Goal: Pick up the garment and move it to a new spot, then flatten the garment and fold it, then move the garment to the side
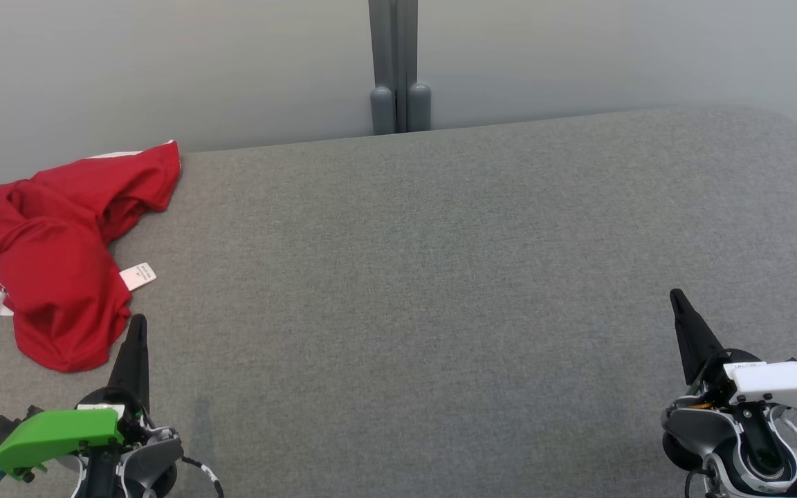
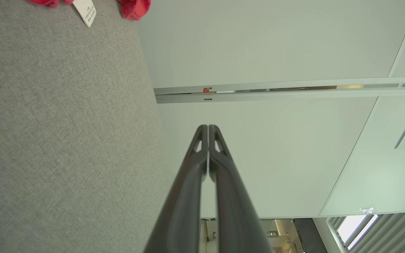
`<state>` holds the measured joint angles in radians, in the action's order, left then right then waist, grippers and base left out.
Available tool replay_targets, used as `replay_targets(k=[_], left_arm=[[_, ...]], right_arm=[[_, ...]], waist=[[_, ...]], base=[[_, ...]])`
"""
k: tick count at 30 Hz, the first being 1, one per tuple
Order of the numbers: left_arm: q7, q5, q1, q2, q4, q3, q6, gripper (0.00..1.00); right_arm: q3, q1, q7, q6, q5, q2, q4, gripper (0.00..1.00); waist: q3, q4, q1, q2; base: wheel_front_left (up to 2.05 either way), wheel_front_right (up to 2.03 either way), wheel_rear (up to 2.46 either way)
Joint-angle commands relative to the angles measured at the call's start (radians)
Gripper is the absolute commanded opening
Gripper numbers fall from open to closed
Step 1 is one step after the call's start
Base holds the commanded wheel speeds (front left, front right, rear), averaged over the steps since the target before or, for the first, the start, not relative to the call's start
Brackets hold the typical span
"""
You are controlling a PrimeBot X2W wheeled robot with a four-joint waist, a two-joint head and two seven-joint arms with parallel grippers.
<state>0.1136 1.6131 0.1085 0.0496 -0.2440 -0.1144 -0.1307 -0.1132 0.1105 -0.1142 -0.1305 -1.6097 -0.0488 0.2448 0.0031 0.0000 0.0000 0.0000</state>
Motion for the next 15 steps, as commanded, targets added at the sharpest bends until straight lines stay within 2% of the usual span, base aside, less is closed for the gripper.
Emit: replay_targets(k=[1,15], left_arm=[[0.001,-0.005,-0.005,0.003,0.0,-0.001,-0.003,0.0],[0.001,-0.005,-0.005,0.003,0.0,-0.001,-0.003,0.0]], right_arm=[[-0.001,-0.008,-0.001,-0.001,-0.006,-0.004,0.001,0.0],[-0.001,-0.008,-0.001,-0.001,-0.006,-0.004,0.001,0.0]], waist=[[0.0,0.0,0.0,0.0],[0.0,0.0,0.0,0.0]], base=[[0.0,0.0,0.0],[0.0,0.0,0.0]])
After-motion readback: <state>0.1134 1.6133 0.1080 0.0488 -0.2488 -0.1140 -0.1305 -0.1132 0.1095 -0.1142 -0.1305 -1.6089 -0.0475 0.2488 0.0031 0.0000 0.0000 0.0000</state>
